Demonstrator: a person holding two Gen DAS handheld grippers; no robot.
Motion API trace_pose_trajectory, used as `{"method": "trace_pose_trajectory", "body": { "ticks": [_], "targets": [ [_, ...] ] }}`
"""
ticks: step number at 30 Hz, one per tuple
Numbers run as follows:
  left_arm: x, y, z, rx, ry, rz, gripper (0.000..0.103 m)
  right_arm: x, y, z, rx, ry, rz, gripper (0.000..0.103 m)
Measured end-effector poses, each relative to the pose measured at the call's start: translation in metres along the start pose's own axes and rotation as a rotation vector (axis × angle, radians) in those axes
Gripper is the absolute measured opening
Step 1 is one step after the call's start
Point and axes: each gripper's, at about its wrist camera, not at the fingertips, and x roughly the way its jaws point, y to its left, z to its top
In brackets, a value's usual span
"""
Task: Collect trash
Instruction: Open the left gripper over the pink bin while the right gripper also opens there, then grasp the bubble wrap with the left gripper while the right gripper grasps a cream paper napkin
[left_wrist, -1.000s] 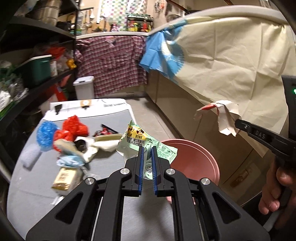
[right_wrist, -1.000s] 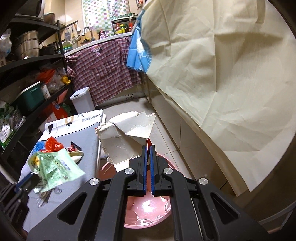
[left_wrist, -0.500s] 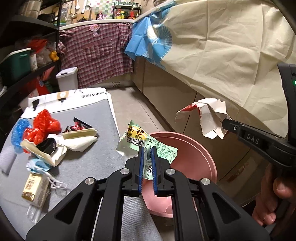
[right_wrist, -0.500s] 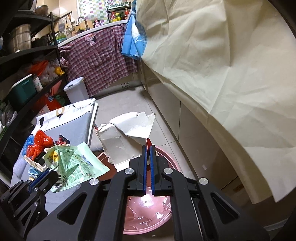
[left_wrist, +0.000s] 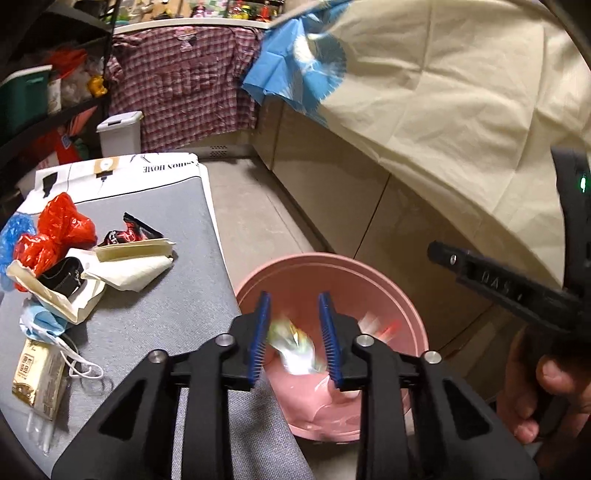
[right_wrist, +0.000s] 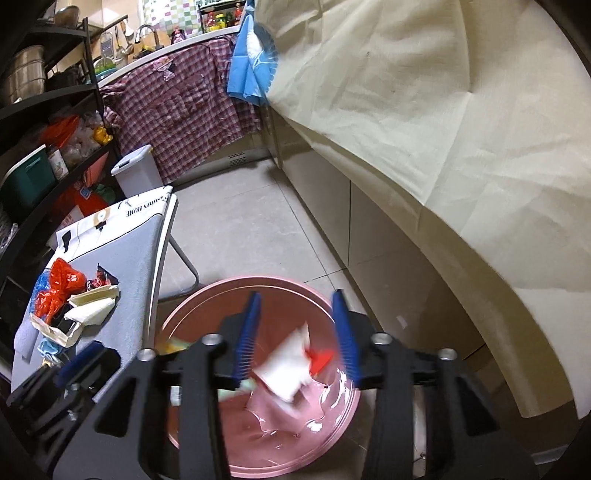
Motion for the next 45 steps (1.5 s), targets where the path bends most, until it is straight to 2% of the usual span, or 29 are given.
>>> {"method": "trace_pose_trajectory", "body": {
  "ticks": [6, 11, 23, 29, 33, 35, 42, 45],
  "targets": [
    [-0.01, 0.007, 0.001, -0.025, -0.003, 0.014, 0.028, -0.003, 0.003, -0.001, -0.022, -0.014, 0.001, 0.043],
    [-0.03, 0.014, 0.007, -0.03, -0.024, 0.036, 0.028, -0.014, 0.007, -0.001, -0.039, -0.06, 0.007, 0.043],
    [-0.112, 0.048, 0.008, -0.06, -0.093, 0.083, 0.028, -0.068, 0.028, -0.012, -0.104, -0.155, 0.089, 0.04],
    [-0.148, 0.088, 0.013, -0.087, -0.109, 0.131, 0.028, -0.088, 0.044, -0.016, -0.123, -0.159, 0.143, 0.03],
    [-0.164, 0.122, 0.018, -0.107, -0.109, 0.169, 0.028, -0.091, 0.059, -0.015, -0.121, -0.145, 0.208, 0.016],
    [-0.169, 0.135, 0.02, -0.112, -0.111, 0.192, 0.028, -0.09, 0.071, -0.015, -0.129, -0.136, 0.24, 0.013],
    [-0.169, 0.183, 0.013, -0.166, -0.128, 0.281, 0.028, -0.07, 0.126, -0.01, -0.152, -0.098, 0.345, 0.012],
    [-0.164, 0.208, 0.003, -0.224, -0.128, 0.324, 0.028, -0.055, 0.15, -0.012, -0.16, -0.071, 0.386, 0.012]
  ]
}}
